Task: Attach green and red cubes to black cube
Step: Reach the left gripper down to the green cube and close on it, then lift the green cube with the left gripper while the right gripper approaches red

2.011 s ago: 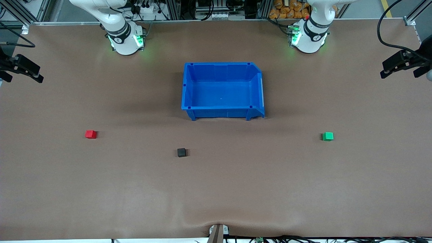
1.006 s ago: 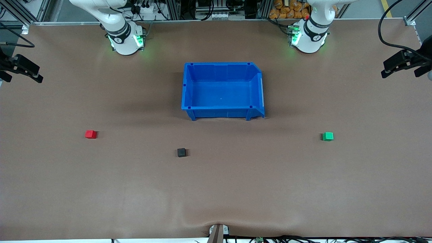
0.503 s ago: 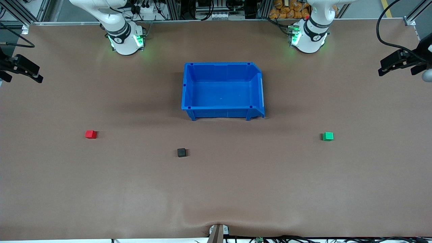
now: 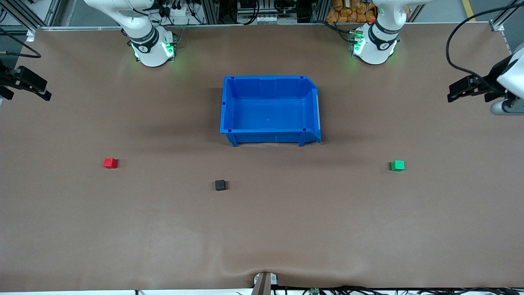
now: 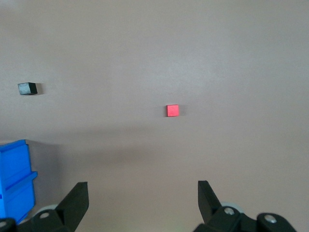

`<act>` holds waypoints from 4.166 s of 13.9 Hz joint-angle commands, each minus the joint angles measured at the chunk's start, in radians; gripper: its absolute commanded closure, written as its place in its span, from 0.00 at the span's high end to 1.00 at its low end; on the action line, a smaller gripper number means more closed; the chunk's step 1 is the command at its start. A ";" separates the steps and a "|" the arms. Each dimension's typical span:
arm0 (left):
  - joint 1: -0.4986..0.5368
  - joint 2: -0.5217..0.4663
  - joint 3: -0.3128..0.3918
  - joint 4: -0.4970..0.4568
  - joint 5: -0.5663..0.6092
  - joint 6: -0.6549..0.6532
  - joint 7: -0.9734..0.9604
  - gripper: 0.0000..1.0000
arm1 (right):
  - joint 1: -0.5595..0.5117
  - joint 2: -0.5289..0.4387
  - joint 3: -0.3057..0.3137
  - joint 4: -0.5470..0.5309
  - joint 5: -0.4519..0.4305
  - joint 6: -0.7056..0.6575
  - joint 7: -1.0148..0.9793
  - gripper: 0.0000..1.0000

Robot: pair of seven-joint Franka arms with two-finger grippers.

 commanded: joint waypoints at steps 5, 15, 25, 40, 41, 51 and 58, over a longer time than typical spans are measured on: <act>0.003 -0.002 -0.002 -0.185 0.009 0.199 0.026 1.00 | -0.011 0.006 0.006 0.014 0.010 -0.009 -0.006 1.00; 0.027 0.124 -0.001 -0.260 0.012 0.413 0.026 1.00 | -0.007 0.018 0.012 0.017 0.010 -0.009 -0.006 1.00; 0.036 0.285 -0.002 -0.253 0.015 0.571 0.072 1.00 | -0.014 0.072 0.011 0.015 0.008 -0.001 -0.006 1.00; 0.061 0.509 -0.001 -0.256 0.012 0.808 0.068 0.83 | -0.033 0.130 0.006 0.017 0.010 0.019 -0.003 1.00; 0.061 0.522 -0.001 -0.256 0.012 0.811 0.068 0.83 | -0.033 0.130 0.006 0.017 0.010 0.022 -0.003 1.00; 0.061 0.559 -0.001 -0.287 0.013 0.861 0.068 0.75 | -0.051 0.170 0.006 0.014 0.002 0.025 0.003 1.00; 0.061 0.561 0.001 -0.320 0.013 0.883 0.069 0.66 | -0.062 0.187 0.006 0.011 0.005 0.025 -0.003 1.00</act>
